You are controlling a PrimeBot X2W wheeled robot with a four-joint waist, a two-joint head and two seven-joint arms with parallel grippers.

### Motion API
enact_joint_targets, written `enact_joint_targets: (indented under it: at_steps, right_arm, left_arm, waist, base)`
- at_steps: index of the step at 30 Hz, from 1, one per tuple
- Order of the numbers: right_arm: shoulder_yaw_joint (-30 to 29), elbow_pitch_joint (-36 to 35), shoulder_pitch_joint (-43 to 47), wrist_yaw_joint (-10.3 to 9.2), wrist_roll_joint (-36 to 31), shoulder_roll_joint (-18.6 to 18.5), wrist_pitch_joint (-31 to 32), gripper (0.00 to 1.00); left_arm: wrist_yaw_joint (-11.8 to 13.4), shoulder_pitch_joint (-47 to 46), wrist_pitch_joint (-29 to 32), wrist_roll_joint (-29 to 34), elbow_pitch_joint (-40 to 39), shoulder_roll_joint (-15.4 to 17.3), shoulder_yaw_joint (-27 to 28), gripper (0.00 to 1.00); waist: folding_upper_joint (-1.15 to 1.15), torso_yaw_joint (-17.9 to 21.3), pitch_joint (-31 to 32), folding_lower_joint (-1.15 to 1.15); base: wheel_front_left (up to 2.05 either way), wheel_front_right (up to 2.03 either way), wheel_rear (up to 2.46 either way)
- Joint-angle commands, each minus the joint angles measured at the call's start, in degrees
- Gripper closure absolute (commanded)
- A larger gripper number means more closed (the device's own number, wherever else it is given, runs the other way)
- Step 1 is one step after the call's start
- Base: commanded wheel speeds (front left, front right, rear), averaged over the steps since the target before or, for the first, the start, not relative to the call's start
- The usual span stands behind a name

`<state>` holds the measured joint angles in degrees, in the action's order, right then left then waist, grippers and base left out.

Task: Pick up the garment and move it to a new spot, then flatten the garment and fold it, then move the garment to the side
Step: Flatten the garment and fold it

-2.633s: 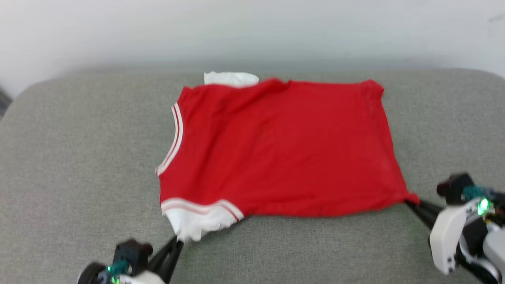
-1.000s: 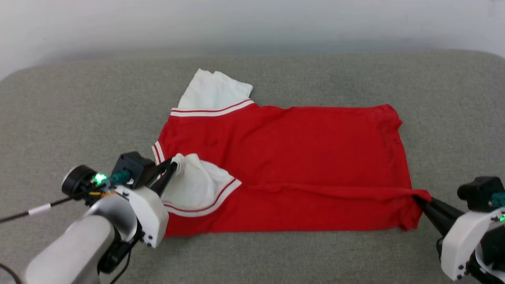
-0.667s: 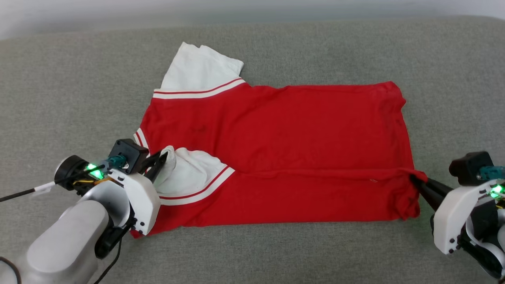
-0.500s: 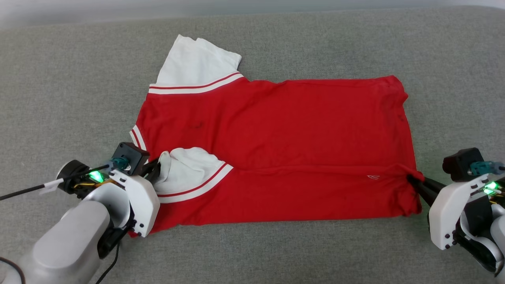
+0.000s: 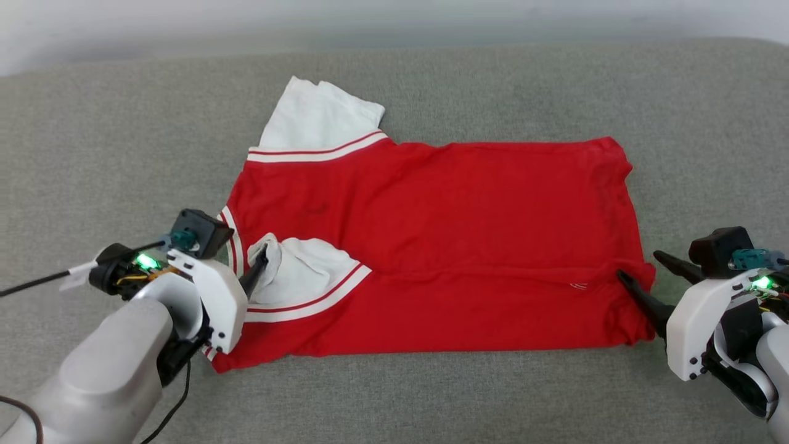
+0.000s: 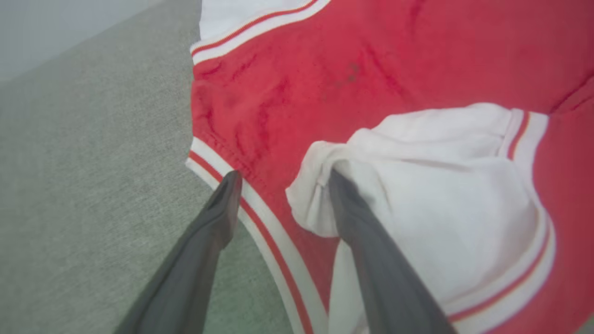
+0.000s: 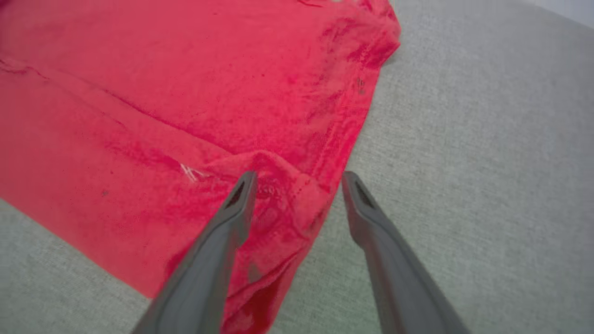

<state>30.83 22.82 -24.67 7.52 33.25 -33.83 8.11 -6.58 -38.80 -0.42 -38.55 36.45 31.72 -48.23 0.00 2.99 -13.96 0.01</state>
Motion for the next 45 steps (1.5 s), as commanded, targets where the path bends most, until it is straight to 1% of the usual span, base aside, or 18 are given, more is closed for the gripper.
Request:
enact_joint_targets:
  at_steps: [1, 4, 9, 13, 16, 18, 20, 23, 26, 31, 35, 39, 40, 41, 42, 45]
  right_arm:
    - [0.01, -0.17, 0.11, -0.06, 0.23, -0.29, -0.42, 0.0]
    - [-0.21, -1.1, 1.55, -0.06, 0.62, -0.86, -1.47, 0.0]
    - [-0.79, -3.37, 3.07, -0.06, 0.19, -1.26, -2.2, 0.0]
    - [-1.58, -4.97, 3.77, -0.06, -0.36, -1.12, -1.56, 0.0]
    - [-2.21, -5.96, 4.07, -0.06, -0.64, -0.98, -1.17, 0.0]
    - [-2.48, -6.72, 4.12, -0.06, -1.06, -0.7, -0.74, 0.0]
    - [-2.43, -7.32, 4.06, -0.06, -1.13, -0.44, -0.16, 0.0]
    - [-2.11, -8.1, 3.33, -0.06, -1.3, -0.13, 0.74, 0.0]
    - [-1.7, -8.53, 2.49, -0.06, -1.33, 0.12, 1.49, 0.0]
    - [-0.79, -8.47, 1.62, -0.06, -0.99, 0.47, 2.43, 0.0]
    - [0.01, -8.11, 0.91, -0.06, -0.67, 0.8, 2.72, 0.0]
    - [0.58, -7.64, 0.11, -0.06, -0.24, 0.82, 2.84, 0.0]
    - [0.58, -7.57, -0.34, -0.06, -0.07, 0.72, 2.79, 0.0]
    - [0.63, -7.53, -0.77, -0.06, 0.01, 0.56, 2.85, 0.0]
    - [0.77, -7.45, -1.07, -0.06, -0.01, 0.35, 2.92, 0.0]
    - [1.3, -7.63, -2.29, -0.06, 0.72, -0.8, 4.01, 0.0]
  left_arm:
    - [-0.06, -1.01, -0.12, -0.48, -0.11, 0.14, 0.4, 0.0]
    - [-0.26, -1.61, 2.57, -2.3, -1.0, 1.16, 1.08, 0.0]
    - [-0.53, -3.19, 11.13, -5.65, -6.16, 4.56, 1.15, 0.0]
    - [-0.68, -4.06, 21.32, -9.84, -11.13, 7.52, 0.52, 0.0]
    - [-0.73, -4.54, 30.82, -14.71, -14.22, 8.43, 0.05, 0.0]
    - [-0.56, -5.71, 36.59, -15.66, -15.68, 9.54, -0.97, 0.0]
    - [0.0, -6.05, 41.5, -17.44, -16.19, 9.65, -1.63, 0.0]
    - [0.82, -6.36, 46.49, -19.37, -16.24, 9.63, -2.28, 0.0]
    - [1.53, -5.25, 50.29, -21.45, -15.44, 9.08, -2.9, 0.0]
    - [1.98, -3.31, 53.47, -23.07, -13.86, 8.37, -4.3, 0.0]
    - [1.93, -1.39, 53.81, -23.11, -11.9, 7.59, -5.59, 0.0]
    - [1.28, 0.13, 53.39, -22.4, -10.17, 6.45, -7.27, 0.0]
    - [1.13, 0.25, 53.16, -22.1, -9.81, 6.3, -7.6, 0.13]
    - [0.97, 0.28, 52.99, -21.97, -9.47, 6.17, -7.87, 0.76]
    - [0.68, 0.37, 52.82, -22.26, -9.2, 6.0, -7.94, 1.0]
    - [0.07, -0.08, 51.71, -23.01, -9.45, 5.69, -7.37, 1.0]
  waist:
    - [0.0, -0.45, 1.53, -0.01]
    - [0.0, -1.07, 3.6, -0.01]
    - [0.0, -1.56, 5.68, -0.01]
    - [0.0, -1.76, 5.99, -0.01]
    - [0.0, -2.11, 5.88, -0.01]
    - [0.0, -2.18, 5.6, -0.01]
    - [0.0, -2.1, 5.35, -0.01]
    - [0.0, -1.53, 4.75, -0.01]
    - [0.0, -0.85, 4.14, -0.01]
    - [0.0, 0.41, 3.09, -0.01]
    - [0.0, 1.09, 2.43, -0.01]
    - [0.0, 1.41, 2.09, -0.01]
    - [0.0, 1.49, 2.08, -0.01]
    - [0.0, 1.54, 2.15, -0.01]
    - [0.0, 1.56, 2.35, -0.01]
    - [0.0, 1.4, 3.33, -0.01]
  base:
    - [0.0, 0.0, 0.0]
    - [0.0, 0.0, 0.0]
    - [0.0, 0.0, 0.0]
    - [0.0, 0.0, 0.0]
    - [0.0, 0.0, 0.0]
    - [0.0, 0.0, 0.0]
    - [0.0, 0.0, 0.0]
    - [0.0, 0.0, 0.0]
    - [0.0, 0.0, 0.0]
    - [0.0, 0.0, 0.0]
    - [0.0, 0.0, 0.0]
    - [0.0, 0.0, 0.0]
    - [0.0, 0.0, 0.0]
    - [0.0, 0.0, 0.0]
    - [0.0, 0.0, 0.0]
    - [0.0, 0.0, 0.0]
